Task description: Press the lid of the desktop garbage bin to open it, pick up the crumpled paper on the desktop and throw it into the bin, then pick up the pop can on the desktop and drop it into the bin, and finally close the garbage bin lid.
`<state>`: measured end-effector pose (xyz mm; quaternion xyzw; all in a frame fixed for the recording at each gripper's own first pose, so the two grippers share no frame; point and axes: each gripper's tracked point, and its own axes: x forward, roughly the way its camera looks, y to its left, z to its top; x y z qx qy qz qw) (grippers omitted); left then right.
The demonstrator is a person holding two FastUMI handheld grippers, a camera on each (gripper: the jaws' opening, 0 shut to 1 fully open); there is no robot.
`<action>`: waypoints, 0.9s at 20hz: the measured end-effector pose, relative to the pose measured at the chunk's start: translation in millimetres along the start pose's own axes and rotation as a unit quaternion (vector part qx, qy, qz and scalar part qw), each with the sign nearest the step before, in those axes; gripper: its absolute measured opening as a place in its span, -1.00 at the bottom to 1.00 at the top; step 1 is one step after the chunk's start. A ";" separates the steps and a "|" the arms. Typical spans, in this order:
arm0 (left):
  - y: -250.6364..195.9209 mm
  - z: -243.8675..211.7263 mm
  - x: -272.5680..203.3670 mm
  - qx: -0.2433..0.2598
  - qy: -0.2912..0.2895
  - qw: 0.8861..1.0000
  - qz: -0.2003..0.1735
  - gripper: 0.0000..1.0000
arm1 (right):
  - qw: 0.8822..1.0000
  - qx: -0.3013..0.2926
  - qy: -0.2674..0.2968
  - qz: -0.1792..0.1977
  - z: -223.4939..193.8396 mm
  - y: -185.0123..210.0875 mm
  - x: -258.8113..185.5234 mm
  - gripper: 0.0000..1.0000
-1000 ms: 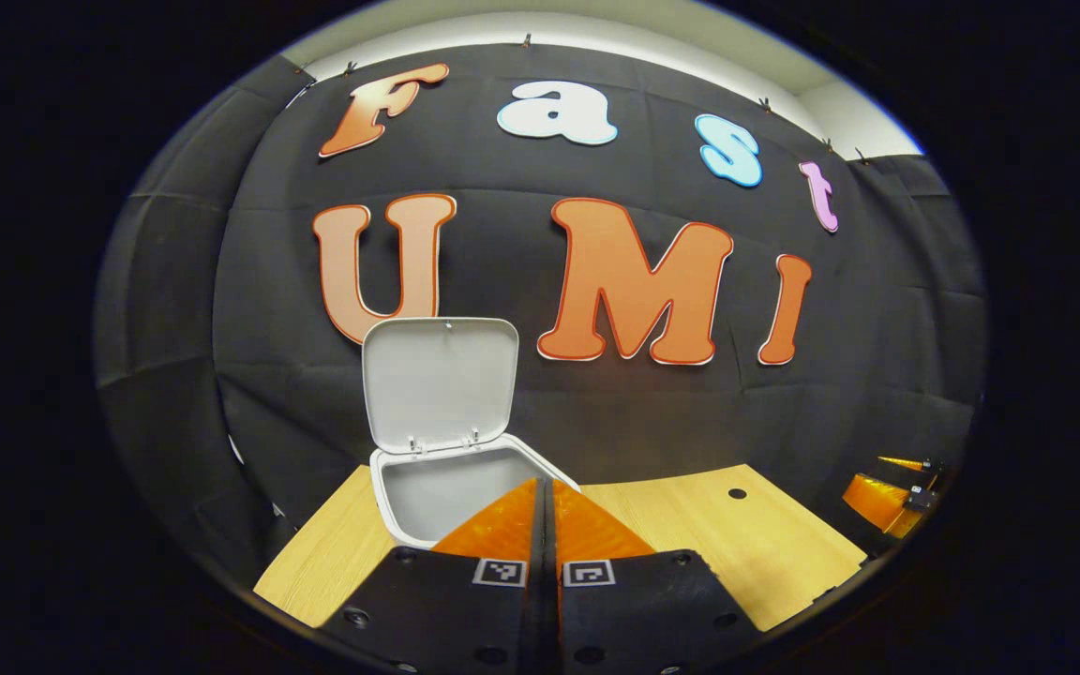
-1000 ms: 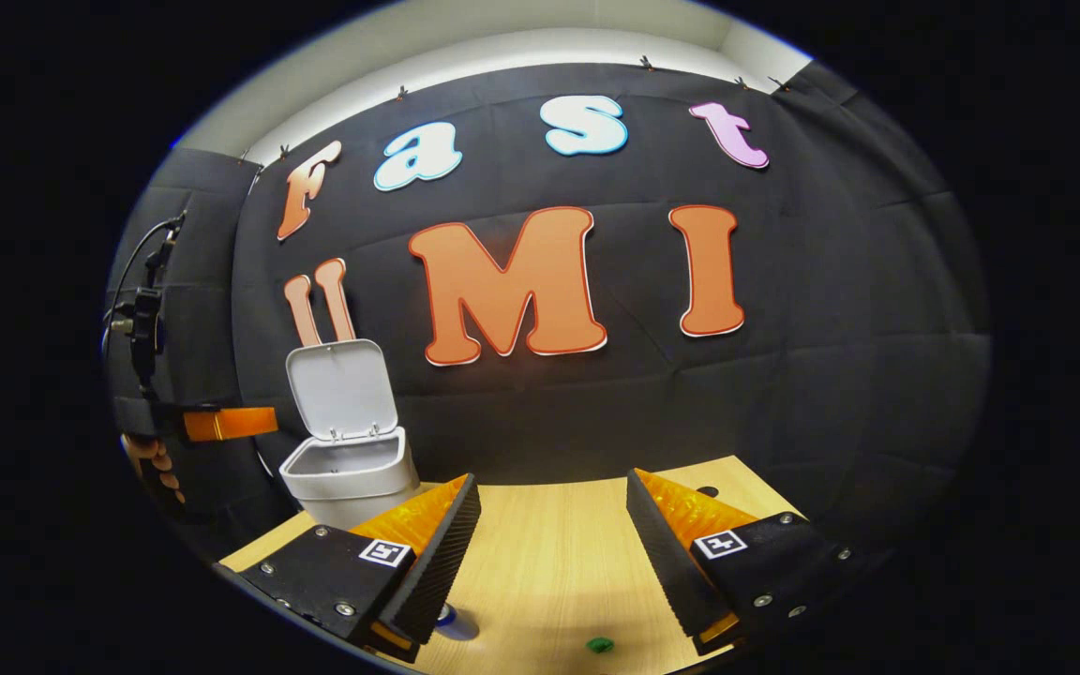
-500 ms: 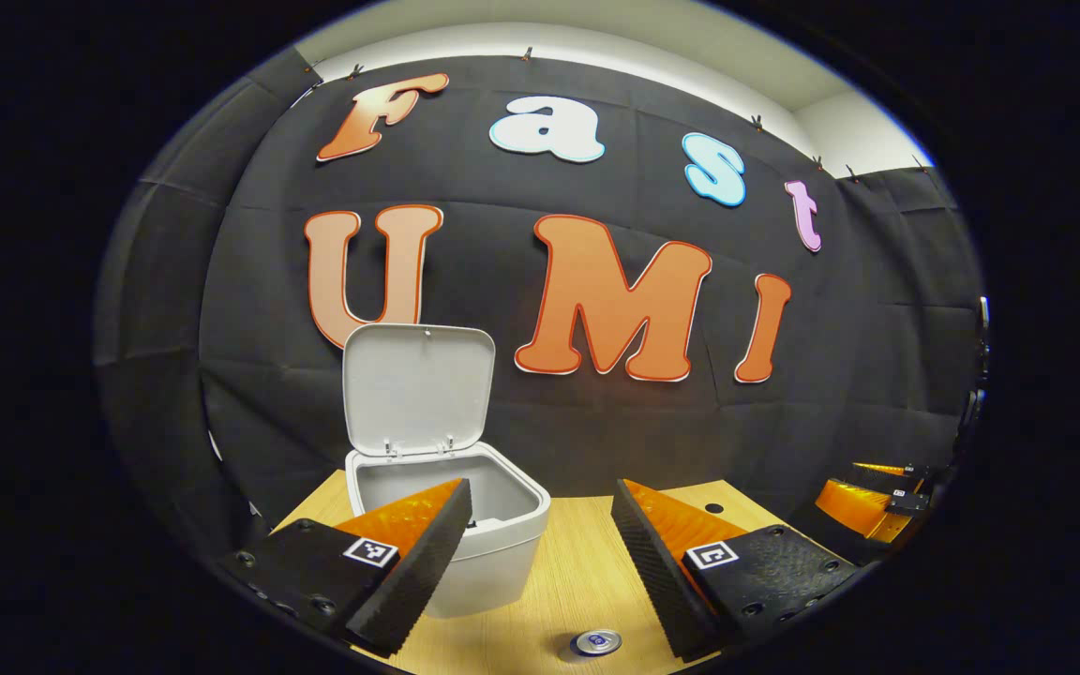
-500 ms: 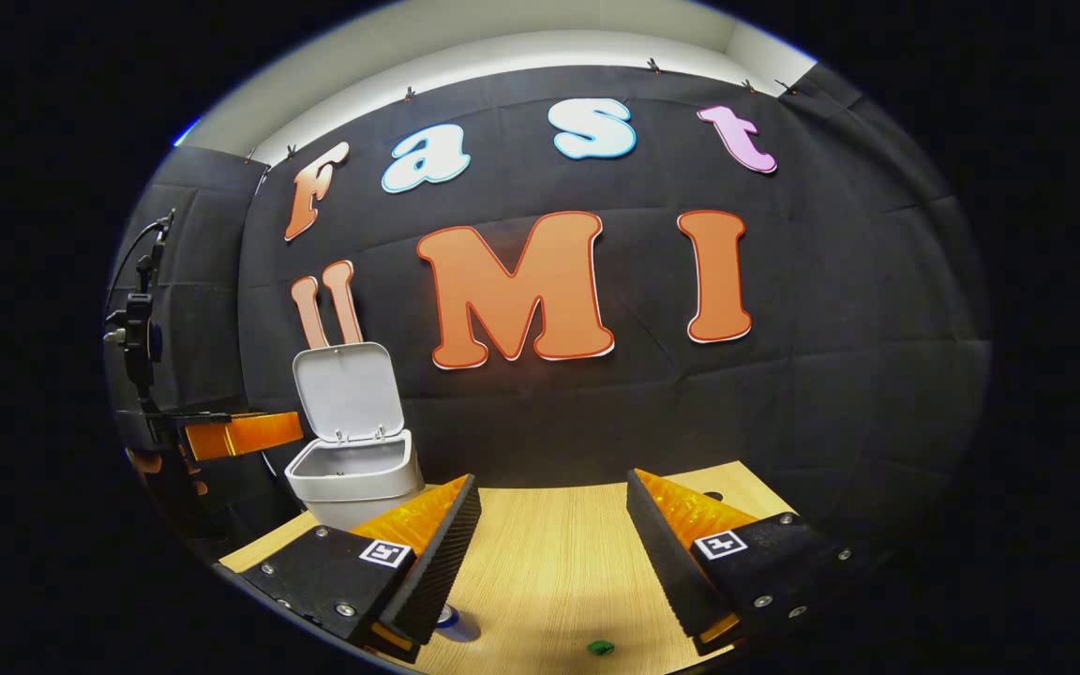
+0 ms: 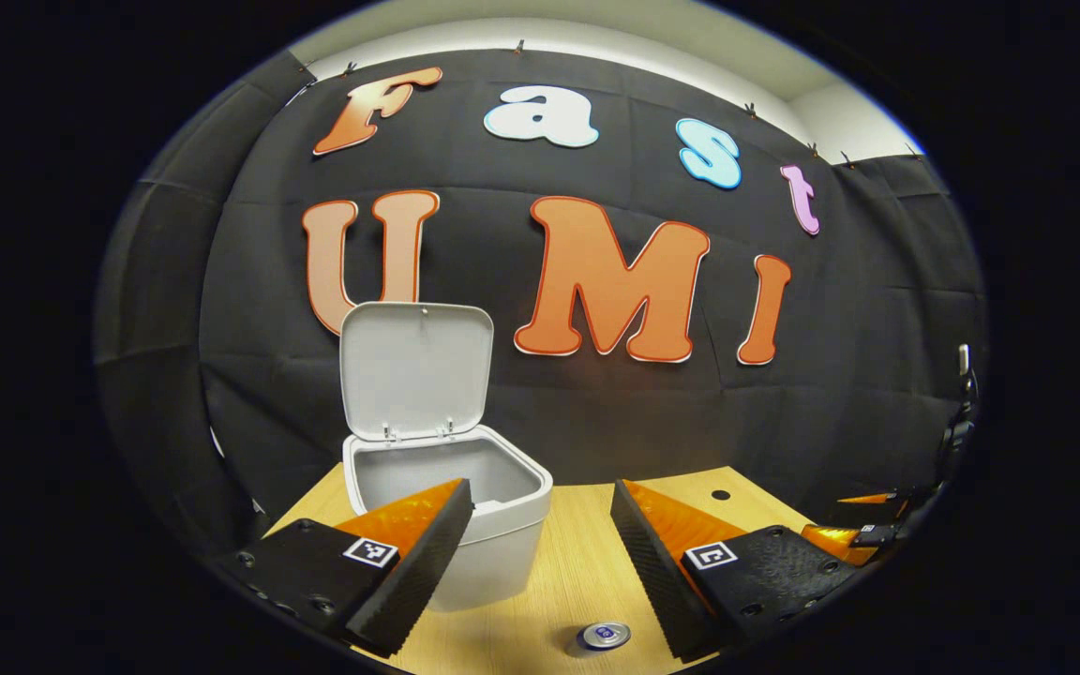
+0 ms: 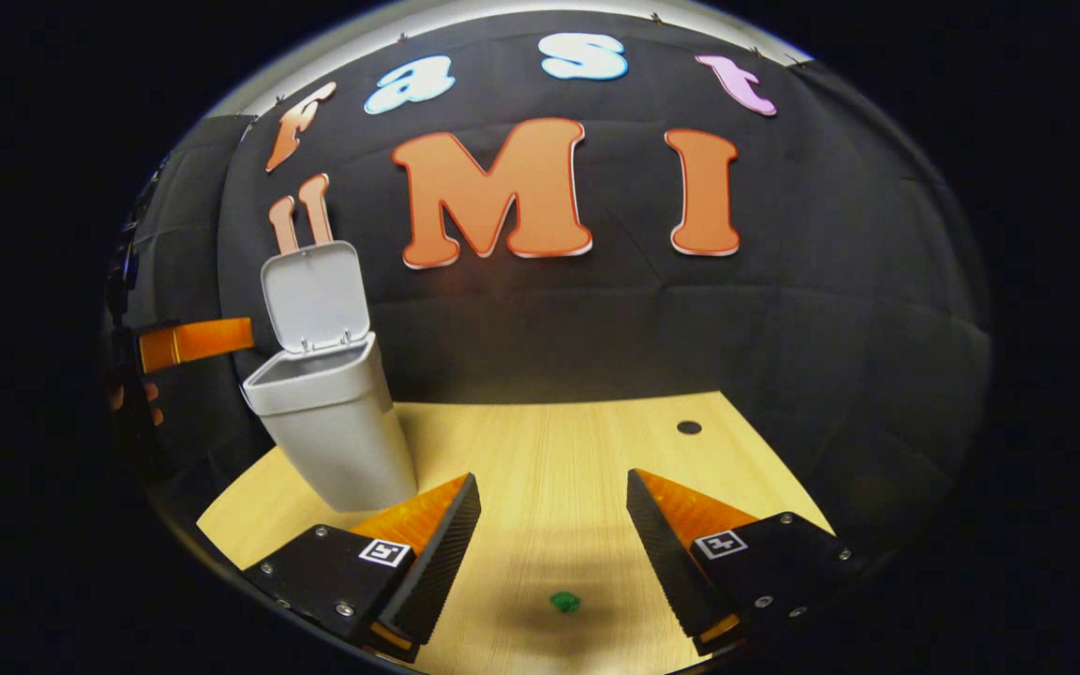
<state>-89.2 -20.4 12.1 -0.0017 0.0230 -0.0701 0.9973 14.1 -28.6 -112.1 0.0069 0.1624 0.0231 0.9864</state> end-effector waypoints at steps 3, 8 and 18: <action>-2.3 -16.3 3.2 -0.013 0.017 1.000 -0.006 0.90 | 0.998 0.011 0.064 0.000 -47.2 -7.4 9.0 0.88; 2.3 -49.9 5.4 -0.014 0.061 0.998 -0.003 0.90 | 0.989 -0.015 0.150 -0.007 -116.5 -19.6 22.4 0.89; 26.6 -94.6 8.4 -0.007 0.124 0.992 0.017 0.92 | 0.962 -0.026 0.273 0.023 -198.4 -12.6 53.8 0.91</action>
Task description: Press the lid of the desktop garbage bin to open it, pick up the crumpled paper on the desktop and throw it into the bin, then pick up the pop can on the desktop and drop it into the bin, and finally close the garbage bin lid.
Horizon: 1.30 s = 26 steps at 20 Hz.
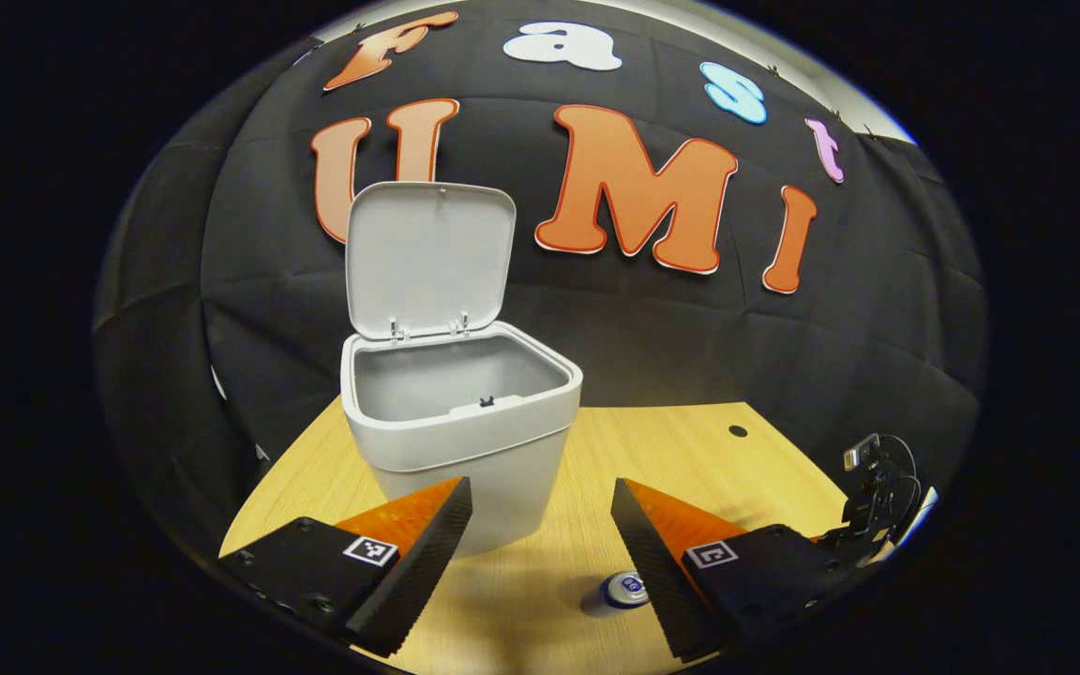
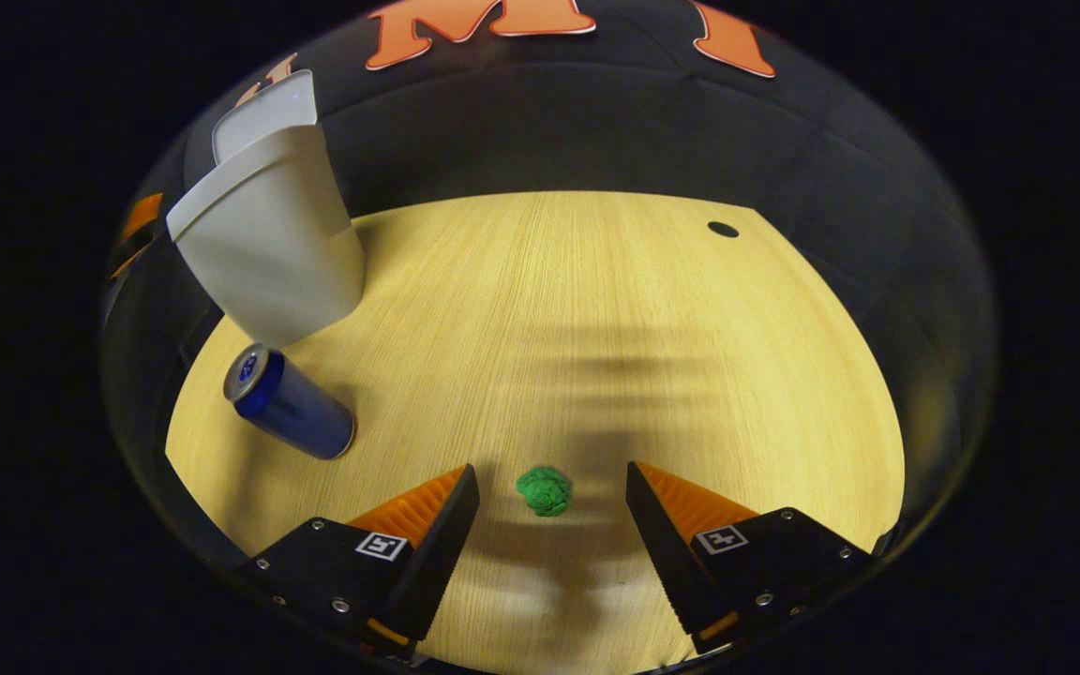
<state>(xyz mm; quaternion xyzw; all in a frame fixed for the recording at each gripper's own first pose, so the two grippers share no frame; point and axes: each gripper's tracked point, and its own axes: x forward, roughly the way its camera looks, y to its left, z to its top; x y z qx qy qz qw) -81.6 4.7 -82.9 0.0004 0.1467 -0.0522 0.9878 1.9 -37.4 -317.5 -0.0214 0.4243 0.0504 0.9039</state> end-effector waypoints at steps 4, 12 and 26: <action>6.4 -11.0 5.8 -0.008 0.016 1.000 0.002 0.91 | 1.000 -0.009 0.022 0.001 -6.0 -2.4 2.2 0.87; 23.5 -14.1 8.4 -0.006 0.024 1.000 0.017 0.91 | 0.996 -0.003 0.078 0.039 -10.1 -3.5 -12.8 0.31; 30.7 -17.2 -0.1 -0.009 0.025 0.999 0.024 0.91 | 0.998 -0.012 0.051 0.034 79.7 -31.0 -41.9 -0.94</action>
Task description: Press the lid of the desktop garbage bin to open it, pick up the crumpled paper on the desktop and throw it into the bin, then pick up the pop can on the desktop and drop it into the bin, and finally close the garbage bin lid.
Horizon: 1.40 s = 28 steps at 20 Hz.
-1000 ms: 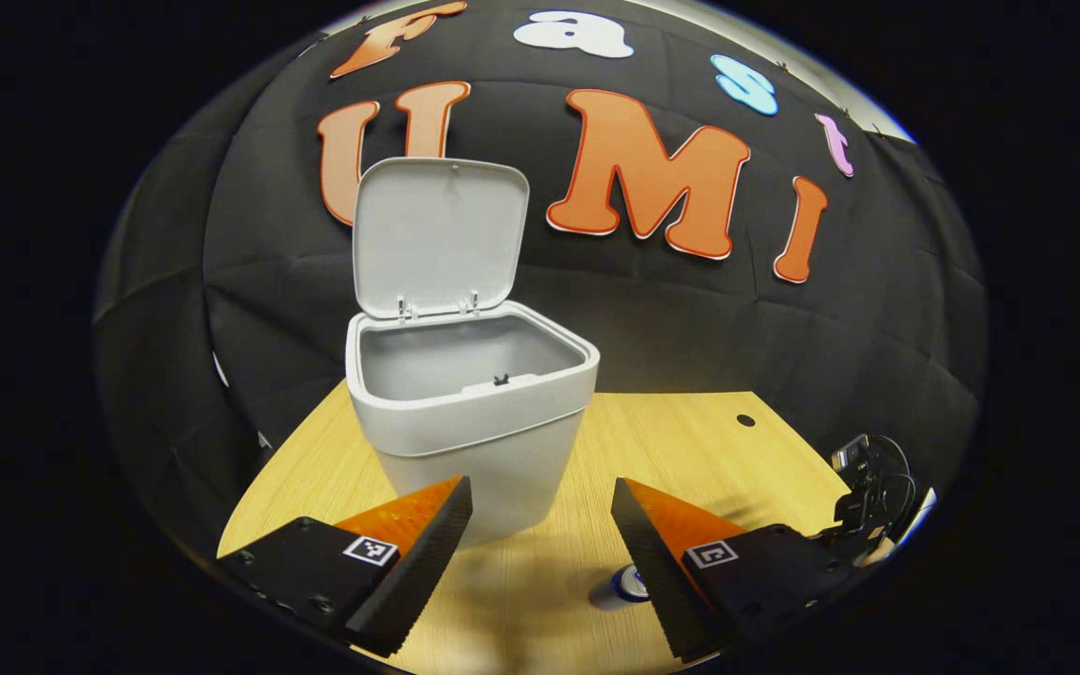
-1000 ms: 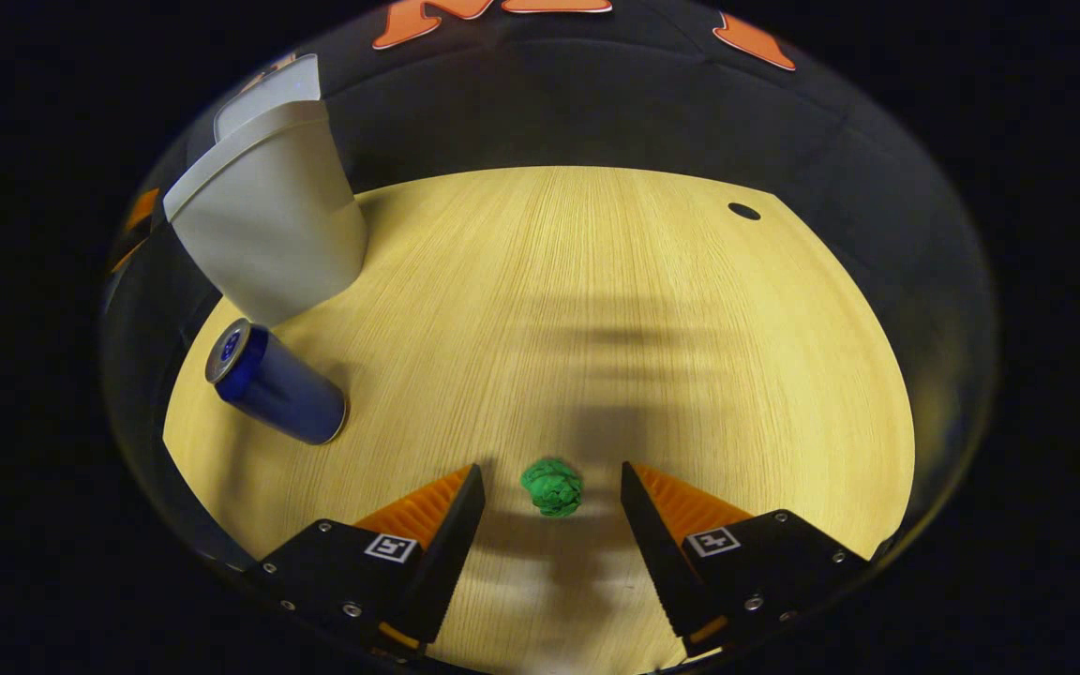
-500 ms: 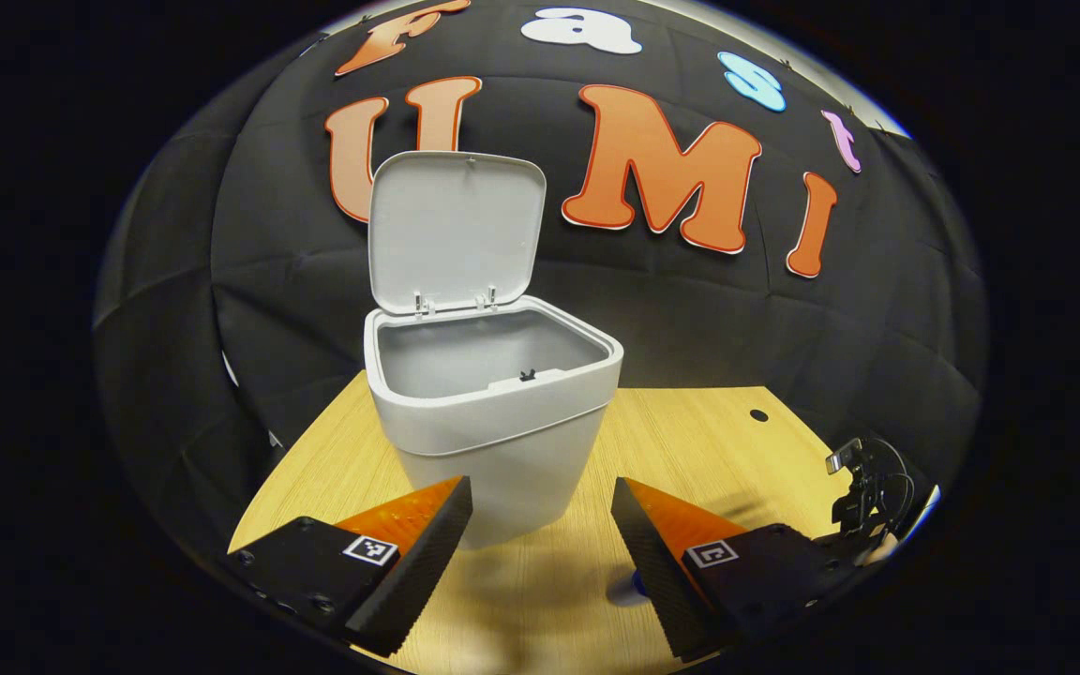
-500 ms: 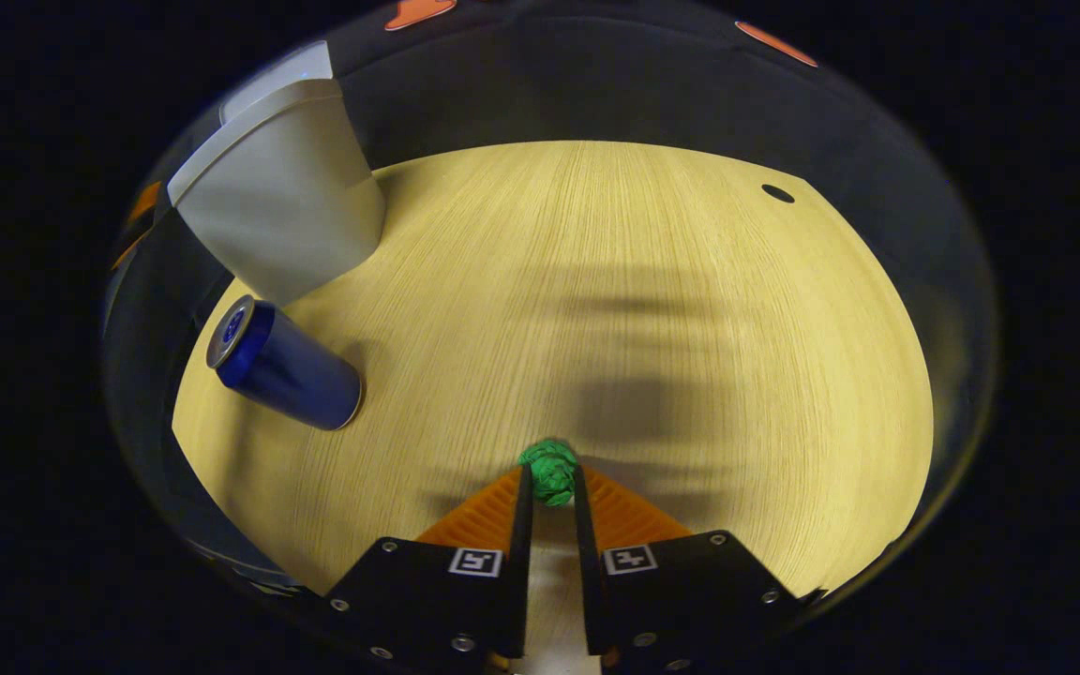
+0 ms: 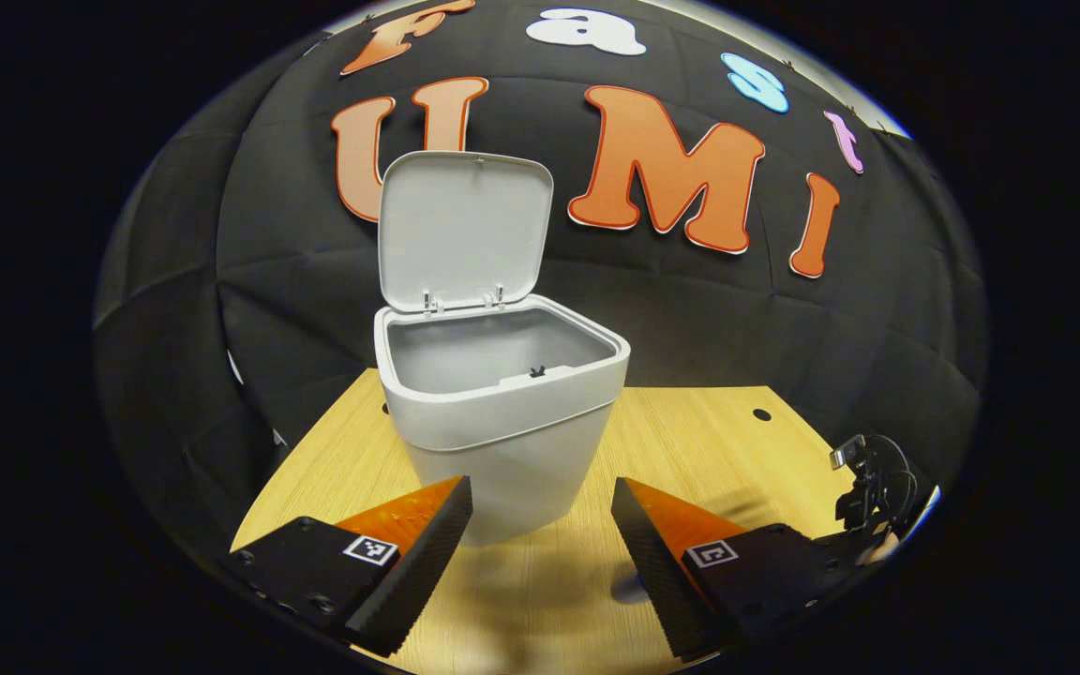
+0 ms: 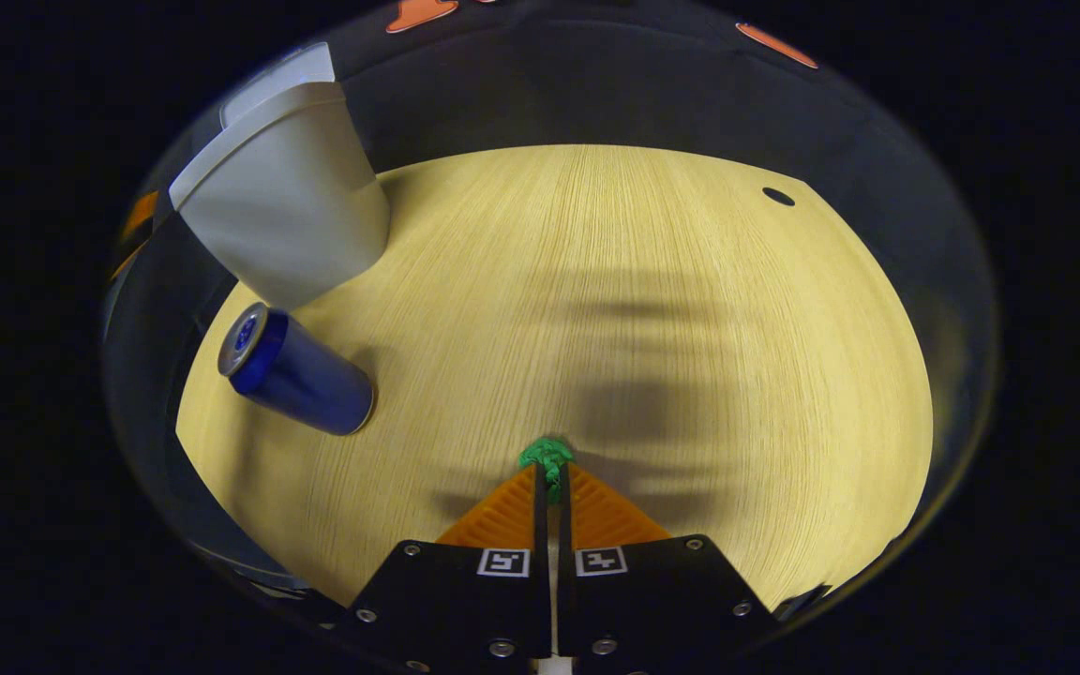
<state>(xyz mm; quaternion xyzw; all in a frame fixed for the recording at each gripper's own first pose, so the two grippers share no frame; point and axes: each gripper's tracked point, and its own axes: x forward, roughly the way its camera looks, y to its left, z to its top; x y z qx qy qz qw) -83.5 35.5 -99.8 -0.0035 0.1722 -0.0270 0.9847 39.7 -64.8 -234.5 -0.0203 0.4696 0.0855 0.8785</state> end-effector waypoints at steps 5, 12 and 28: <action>-0.1 0.6 -5.9 -0.001 -0.003 1.000 0.000 0.91 | 0.999 -0.001 -0.043 0.008 31.7 2.7 -11.6 -0.94; -0.5 8.5 -20.7 -0.004 -0.019 1.000 -0.003 0.91 | 0.989 0.007 -0.145 0.025 88.1 6.5 -53.6 -0.94; 38.5 -10.7 -57.9 -0.025 -0.024 0.999 0.016 0.90 | 0.911 -0.146 -0.370 0.110 298.7 138.6 -171.7 -0.95</action>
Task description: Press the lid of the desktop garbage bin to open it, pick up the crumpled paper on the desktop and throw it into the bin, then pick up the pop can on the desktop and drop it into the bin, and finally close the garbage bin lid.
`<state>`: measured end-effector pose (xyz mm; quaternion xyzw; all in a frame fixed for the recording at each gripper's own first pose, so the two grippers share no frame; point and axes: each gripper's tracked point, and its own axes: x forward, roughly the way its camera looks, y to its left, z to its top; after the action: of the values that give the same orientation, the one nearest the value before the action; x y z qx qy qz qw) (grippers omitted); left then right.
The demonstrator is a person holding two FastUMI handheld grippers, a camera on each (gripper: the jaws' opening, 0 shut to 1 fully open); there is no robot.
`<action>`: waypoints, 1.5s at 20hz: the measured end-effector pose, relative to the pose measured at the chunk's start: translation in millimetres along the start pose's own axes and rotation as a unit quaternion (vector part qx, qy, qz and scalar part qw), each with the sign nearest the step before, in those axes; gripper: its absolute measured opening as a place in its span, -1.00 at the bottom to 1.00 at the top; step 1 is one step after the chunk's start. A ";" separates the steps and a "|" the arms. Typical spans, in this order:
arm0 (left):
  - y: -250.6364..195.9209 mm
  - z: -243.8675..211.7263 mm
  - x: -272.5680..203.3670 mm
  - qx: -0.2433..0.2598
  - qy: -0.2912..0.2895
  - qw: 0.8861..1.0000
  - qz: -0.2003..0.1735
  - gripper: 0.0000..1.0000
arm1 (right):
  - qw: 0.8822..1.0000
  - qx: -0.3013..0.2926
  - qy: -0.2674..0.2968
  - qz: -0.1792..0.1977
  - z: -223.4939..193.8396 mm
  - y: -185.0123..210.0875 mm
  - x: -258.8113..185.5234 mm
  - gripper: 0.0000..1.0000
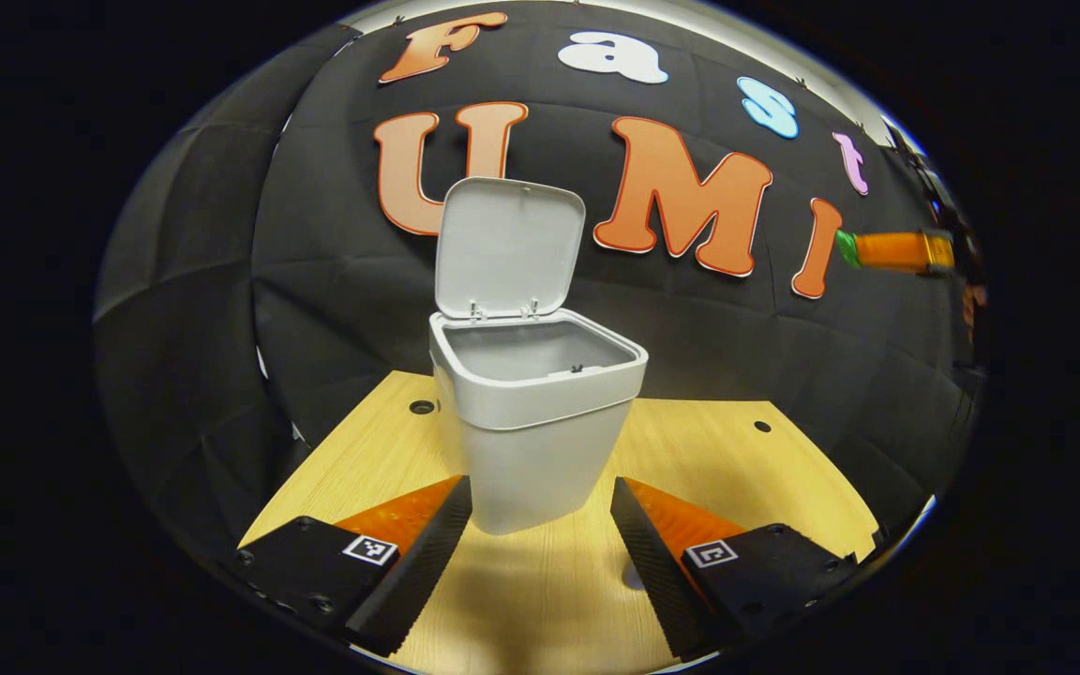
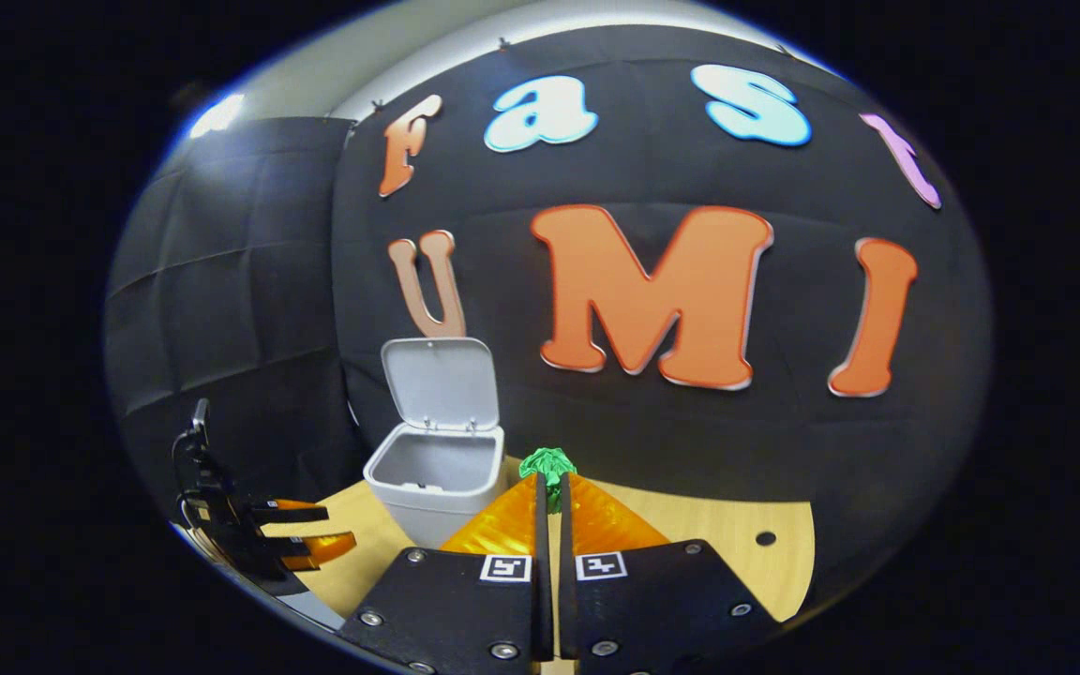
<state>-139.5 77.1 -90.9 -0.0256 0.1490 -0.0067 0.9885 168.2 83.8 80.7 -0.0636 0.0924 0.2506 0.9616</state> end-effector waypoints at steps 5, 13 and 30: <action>27.9 -5.9 -14.3 -0.013 0.001 1.000 0.021 0.90 | 0.998 -0.021 -0.001 0.061 15.5 66.2 53.4 -0.94; 82.8 -15.0 -40.6 -0.032 -0.002 0.998 0.062 0.90 | 0.995 -0.038 0.027 0.093 -0.2 130.8 129.8 -0.95; 139.6 -25.8 -56.1 -0.049 0.004 0.995 0.092 0.90 | 0.995 -0.045 0.072 0.052 -39.6 148.4 188.3 0.82</action>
<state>-199.9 216.4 -106.3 -0.0599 0.1550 0.0916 0.9818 250.6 294.2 -8.6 -0.1199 0.1534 0.2989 0.9342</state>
